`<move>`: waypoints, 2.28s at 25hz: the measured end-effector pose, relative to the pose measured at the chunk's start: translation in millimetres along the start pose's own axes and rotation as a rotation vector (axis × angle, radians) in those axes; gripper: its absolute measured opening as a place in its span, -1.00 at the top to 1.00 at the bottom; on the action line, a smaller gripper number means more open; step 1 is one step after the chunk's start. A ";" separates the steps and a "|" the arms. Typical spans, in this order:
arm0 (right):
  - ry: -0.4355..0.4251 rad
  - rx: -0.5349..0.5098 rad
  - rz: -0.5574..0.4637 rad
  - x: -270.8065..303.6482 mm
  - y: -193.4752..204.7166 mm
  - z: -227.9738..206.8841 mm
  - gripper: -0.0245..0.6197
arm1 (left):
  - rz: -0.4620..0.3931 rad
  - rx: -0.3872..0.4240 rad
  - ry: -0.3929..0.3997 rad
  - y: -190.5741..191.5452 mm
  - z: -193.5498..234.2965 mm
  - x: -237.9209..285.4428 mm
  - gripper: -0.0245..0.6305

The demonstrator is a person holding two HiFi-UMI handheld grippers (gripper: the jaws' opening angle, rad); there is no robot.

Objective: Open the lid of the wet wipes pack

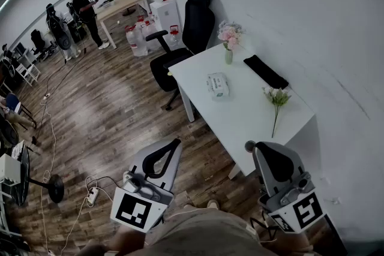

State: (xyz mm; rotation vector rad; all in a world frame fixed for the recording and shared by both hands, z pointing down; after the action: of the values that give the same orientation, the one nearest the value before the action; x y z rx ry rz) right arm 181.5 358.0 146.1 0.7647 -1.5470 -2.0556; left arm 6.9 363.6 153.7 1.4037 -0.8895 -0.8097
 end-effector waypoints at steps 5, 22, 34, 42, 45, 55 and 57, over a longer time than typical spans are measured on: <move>0.022 0.026 -0.018 -6.8 3.2 -6.3 0.82 | 0.014 0.006 0.010 3.8 -7.9 5.1 0.88; 0.033 0.047 -0.021 -6.9 17.6 -7.8 0.82 | 0.023 0.014 0.008 9.8 -9.0 10.2 0.88; 0.065 0.037 -0.018 44.5 41.1 -29.6 0.80 | 0.012 0.013 0.024 25.1 35.9 49.1 0.88; 0.076 0.028 0.028 116.0 66.7 -60.4 0.64 | 0.027 0.002 0.051 32.4 98.3 99.6 0.88; 0.090 0.022 0.040 148.7 71.8 -75.8 0.63 | 0.026 -0.009 0.059 31.3 127.9 120.1 0.88; 0.134 0.012 0.117 258.2 96.8 -118.6 0.61 | 0.051 -0.041 0.097 31.4 235.2 195.7 0.88; 0.148 0.012 0.130 279.3 104.0 -126.0 0.61 | 0.059 -0.047 0.108 34.3 256.4 210.9 0.88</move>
State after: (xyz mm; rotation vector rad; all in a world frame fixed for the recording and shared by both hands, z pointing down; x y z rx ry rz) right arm 61.0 59.1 174.6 0.7808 -1.4877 -1.8558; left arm -124.9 59.0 188.5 1.3613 -0.8194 -0.6995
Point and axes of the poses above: the fingertips, and each gripper's own axes: x forward along the fingers, z to its left, y out of its underside, the point moved 2 cm from there along -x, backward along the fingers, and after that the axes turned 11 degrees about -x, right-handed, at the moved point
